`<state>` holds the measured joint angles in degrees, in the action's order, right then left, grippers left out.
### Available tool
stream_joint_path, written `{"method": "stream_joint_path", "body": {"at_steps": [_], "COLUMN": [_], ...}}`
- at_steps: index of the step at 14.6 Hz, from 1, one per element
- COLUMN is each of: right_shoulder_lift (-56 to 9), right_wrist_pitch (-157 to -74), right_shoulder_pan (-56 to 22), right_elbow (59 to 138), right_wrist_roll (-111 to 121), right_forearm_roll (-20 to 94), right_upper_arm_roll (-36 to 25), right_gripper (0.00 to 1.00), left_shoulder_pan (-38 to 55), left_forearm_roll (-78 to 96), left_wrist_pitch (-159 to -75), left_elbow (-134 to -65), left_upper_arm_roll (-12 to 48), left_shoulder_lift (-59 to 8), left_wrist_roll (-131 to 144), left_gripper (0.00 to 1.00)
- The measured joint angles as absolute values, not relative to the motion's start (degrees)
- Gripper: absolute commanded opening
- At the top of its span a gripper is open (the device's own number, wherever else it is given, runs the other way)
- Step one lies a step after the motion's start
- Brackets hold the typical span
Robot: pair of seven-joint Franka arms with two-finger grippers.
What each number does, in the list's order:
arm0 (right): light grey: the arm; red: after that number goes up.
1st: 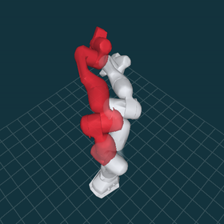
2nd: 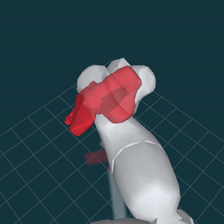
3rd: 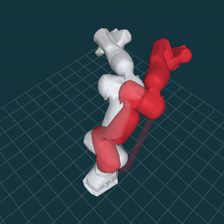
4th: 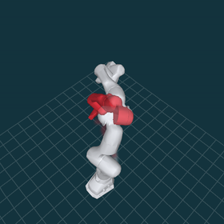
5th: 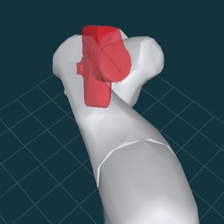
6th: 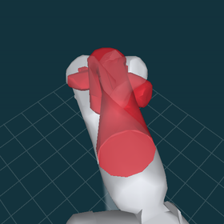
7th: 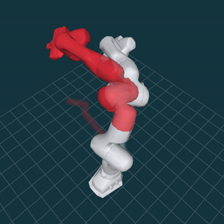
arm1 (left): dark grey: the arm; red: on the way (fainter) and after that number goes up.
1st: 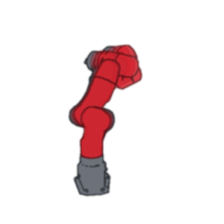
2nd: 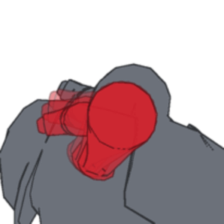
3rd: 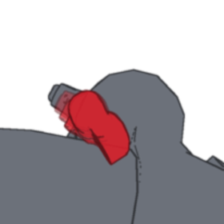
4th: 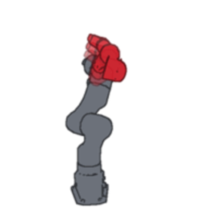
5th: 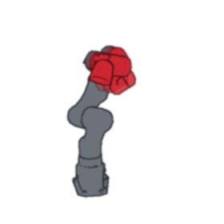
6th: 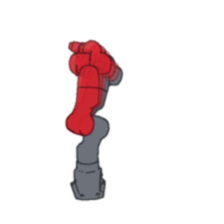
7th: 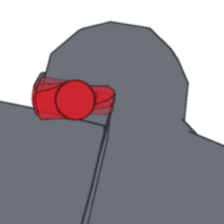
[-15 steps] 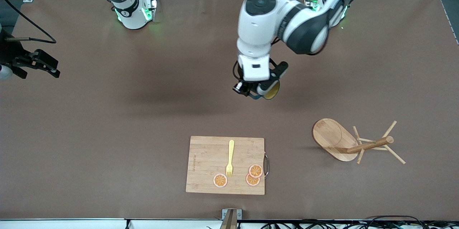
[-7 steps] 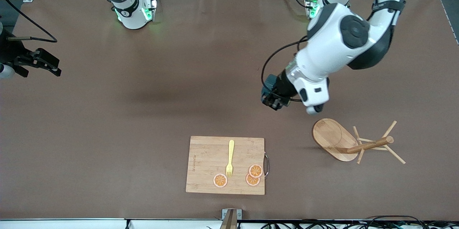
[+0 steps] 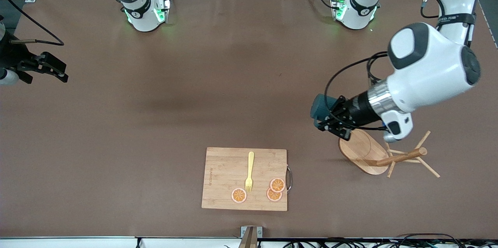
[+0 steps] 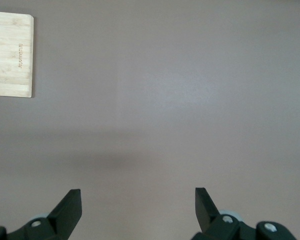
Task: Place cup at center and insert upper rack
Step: 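Carry the mug with the left gripper to the wooden mug tree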
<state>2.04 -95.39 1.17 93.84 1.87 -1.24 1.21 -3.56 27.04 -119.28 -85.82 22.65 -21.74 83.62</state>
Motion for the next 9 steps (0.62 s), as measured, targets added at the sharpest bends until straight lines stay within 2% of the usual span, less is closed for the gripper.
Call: {"method": "stream_joint_path", "body": {"at_steps": [9], "right_shoulder_lift": [2.04], "right_wrist_pitch": [-95.33], "right_shoulder_pan": [1.34], "right_elbow": [93.78], "right_wrist_roll": [1.85], "right_forearm_roll": [-1.24], "right_upper_arm_roll": [0.84], "right_gripper": [1.00], "left_shoulder_pan": [-14.85], "left_forearm_roll": [35.10], "left_wrist_pitch": [-121.77], "left_elbow": [-87.15], "left_upper_arm_roll": [22.58], "left_shoulder_lift": [-26.16], "left_wrist_roll": [66.78], "left_gripper": [0.01]}}
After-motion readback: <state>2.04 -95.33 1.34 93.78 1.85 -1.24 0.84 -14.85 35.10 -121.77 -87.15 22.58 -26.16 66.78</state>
